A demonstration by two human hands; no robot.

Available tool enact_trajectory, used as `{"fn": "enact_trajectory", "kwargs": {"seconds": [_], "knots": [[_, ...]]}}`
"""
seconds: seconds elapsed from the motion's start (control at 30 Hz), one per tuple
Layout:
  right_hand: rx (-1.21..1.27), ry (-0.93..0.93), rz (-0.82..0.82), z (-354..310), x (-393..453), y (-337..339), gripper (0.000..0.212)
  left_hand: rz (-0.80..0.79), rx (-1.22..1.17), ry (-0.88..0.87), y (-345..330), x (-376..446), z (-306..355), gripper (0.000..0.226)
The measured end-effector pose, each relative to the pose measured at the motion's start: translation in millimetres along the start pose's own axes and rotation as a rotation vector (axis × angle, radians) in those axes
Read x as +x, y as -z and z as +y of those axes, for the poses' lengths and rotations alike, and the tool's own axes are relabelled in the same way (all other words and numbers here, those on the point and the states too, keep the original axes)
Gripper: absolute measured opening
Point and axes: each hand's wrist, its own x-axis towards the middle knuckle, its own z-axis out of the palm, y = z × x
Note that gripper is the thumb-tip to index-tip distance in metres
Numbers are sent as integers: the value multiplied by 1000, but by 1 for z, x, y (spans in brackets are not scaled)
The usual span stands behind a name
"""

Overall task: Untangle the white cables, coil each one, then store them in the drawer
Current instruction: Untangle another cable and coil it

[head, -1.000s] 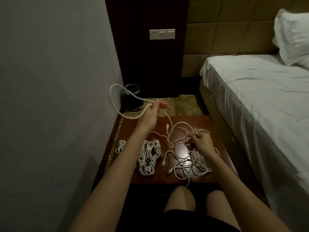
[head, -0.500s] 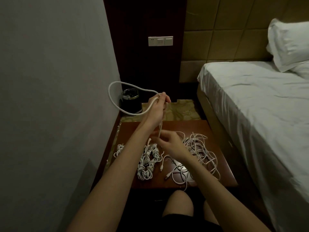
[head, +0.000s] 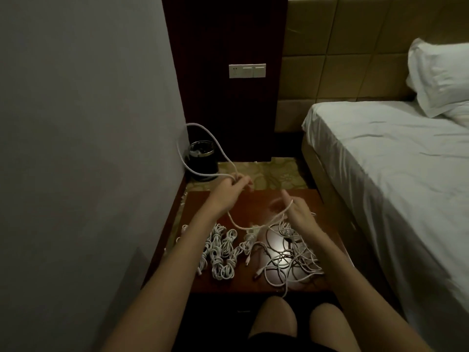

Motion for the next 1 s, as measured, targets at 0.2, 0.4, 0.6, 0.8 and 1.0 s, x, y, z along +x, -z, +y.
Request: {"fn": "enact_trajectory", "kwargs": {"seconds": [0.2, 0.4, 0.6, 0.8, 1.0], "knots": [[518, 31, -24, -57, 6, 23, 42, -105, -41, 38, -33, -13, -9, 35], [768, 279, -49, -81, -7, 27, 19, -236, -208, -21, -47, -16, 7, 18], [296, 274, 80, -56, -11, 49, 27, -128, -486, -80, -16, -22, 36, 36], [123, 127, -405, -29, -26, 31, 31, -159, -623, -134, -3, -28, 59, 34], [334, 147, -250, -37, -51, 32, 21, -255, -540, -101, 4, -49, 51, 35]]}}
